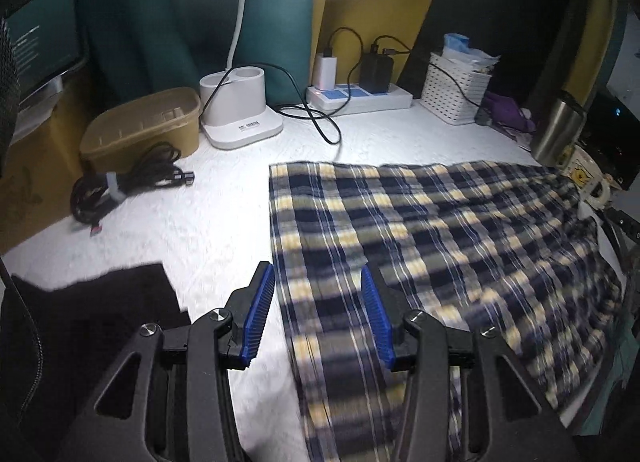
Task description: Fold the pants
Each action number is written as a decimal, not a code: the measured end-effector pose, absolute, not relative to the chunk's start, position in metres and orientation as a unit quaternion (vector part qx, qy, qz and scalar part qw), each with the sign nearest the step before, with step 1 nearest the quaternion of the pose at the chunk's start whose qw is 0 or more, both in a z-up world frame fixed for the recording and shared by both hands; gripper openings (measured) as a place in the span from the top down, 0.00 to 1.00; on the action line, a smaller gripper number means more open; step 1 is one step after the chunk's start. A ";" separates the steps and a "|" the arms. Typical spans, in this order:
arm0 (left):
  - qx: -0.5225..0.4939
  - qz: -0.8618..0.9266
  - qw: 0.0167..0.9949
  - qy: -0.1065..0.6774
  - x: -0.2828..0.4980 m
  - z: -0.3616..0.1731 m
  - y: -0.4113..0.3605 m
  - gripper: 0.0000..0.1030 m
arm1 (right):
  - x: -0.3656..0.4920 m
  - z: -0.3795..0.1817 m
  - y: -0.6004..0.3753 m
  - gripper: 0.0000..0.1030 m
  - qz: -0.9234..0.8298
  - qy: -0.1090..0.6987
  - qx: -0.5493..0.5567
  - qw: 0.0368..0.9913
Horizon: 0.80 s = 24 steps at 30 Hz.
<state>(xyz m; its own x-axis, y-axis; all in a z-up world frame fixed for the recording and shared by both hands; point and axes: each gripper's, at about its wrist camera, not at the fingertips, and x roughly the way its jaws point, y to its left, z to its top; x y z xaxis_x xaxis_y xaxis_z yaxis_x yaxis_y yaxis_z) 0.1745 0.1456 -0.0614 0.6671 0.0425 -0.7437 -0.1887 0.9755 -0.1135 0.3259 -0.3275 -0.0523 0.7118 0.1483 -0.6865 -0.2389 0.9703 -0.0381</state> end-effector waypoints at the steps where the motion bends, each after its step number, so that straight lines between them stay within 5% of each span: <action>1: -0.089 0.060 0.910 0.400 0.168 -0.062 0.142 0.57 | 0.316 -0.053 -0.331 0.32 0.103 0.366 -0.065 0.923; 4: -0.089 0.048 0.913 0.396 0.156 -0.063 0.131 0.57 | 0.293 -0.055 -0.341 0.31 0.097 0.367 -0.071 0.922; 8: -0.090 0.035 0.916 0.390 0.138 -0.065 0.115 0.56 | 0.265 -0.059 -0.357 0.17 0.091 0.365 -0.076 0.924; 22: -0.080 0.010 0.920 0.384 0.091 -0.083 0.076 0.51 | 0.186 -0.094 -0.374 0.15 0.105 0.361 -0.151 0.914; 24: -0.077 0.009 0.920 0.383 0.087 -0.086 0.074 0.51 | 0.178 -0.099 -0.366 0.03 0.116 0.358 -0.163 0.912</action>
